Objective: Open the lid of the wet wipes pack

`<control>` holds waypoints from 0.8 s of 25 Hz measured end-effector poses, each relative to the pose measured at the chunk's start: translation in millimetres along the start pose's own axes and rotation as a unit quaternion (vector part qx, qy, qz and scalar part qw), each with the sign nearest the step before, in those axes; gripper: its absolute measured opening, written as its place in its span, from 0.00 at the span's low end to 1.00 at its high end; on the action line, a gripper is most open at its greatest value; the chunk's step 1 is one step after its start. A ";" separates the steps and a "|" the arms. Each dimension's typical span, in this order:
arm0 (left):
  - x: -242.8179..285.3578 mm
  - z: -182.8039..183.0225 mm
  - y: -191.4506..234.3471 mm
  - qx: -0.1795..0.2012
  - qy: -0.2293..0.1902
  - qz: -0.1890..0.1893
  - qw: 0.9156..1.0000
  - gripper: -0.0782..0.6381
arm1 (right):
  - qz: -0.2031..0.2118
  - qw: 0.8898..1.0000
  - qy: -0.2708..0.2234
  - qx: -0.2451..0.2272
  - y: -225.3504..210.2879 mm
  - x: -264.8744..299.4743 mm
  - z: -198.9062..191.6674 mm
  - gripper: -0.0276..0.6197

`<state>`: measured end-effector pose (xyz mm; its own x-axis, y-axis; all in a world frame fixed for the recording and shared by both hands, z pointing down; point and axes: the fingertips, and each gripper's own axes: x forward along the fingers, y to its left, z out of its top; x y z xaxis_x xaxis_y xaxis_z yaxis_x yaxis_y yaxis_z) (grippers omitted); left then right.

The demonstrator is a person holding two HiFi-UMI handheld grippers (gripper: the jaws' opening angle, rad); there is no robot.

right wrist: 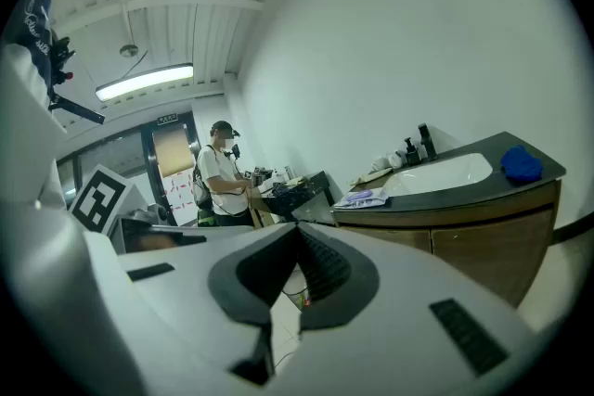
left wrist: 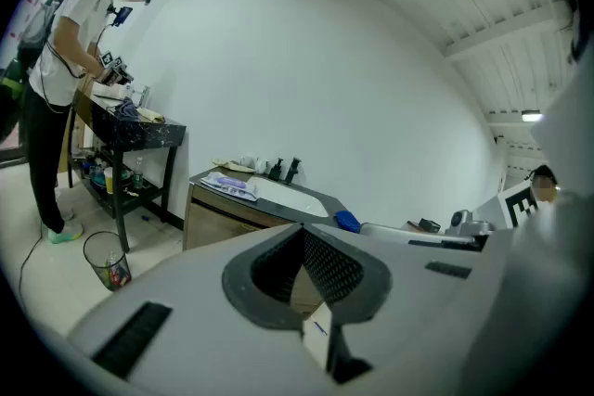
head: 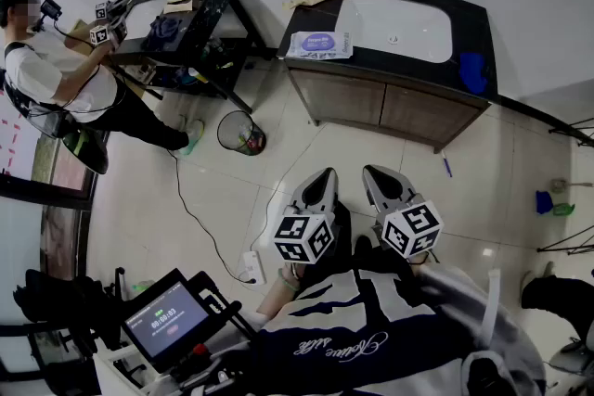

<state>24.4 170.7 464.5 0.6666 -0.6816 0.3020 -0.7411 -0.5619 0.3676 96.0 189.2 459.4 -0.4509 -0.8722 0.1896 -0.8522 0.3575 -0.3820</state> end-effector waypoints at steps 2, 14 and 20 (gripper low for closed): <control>-1.3 -2.1 3.5 0.002 -0.003 0.000 1.000 0.11 | -0.001 1.000 -0.002 -0.004 1.3 0.7 -2.5 0.04; 81.7 66.1 95.9 0.012 -0.013 -0.035 0.999 0.11 | -0.027 1.000 0.005 -0.014 -25.3 121.3 23.2 0.04; 108.8 101.7 155.2 0.007 -0.001 -0.048 0.999 0.11 | -0.035 0.999 0.000 -0.002 -22.5 192.4 49.5 0.04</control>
<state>-26.3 -38.3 465.0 0.7345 -0.6250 0.2642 -0.6747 -0.6311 0.3828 41.6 -3.1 459.7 -0.3892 -0.8957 0.2153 -0.8832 0.2964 -0.3635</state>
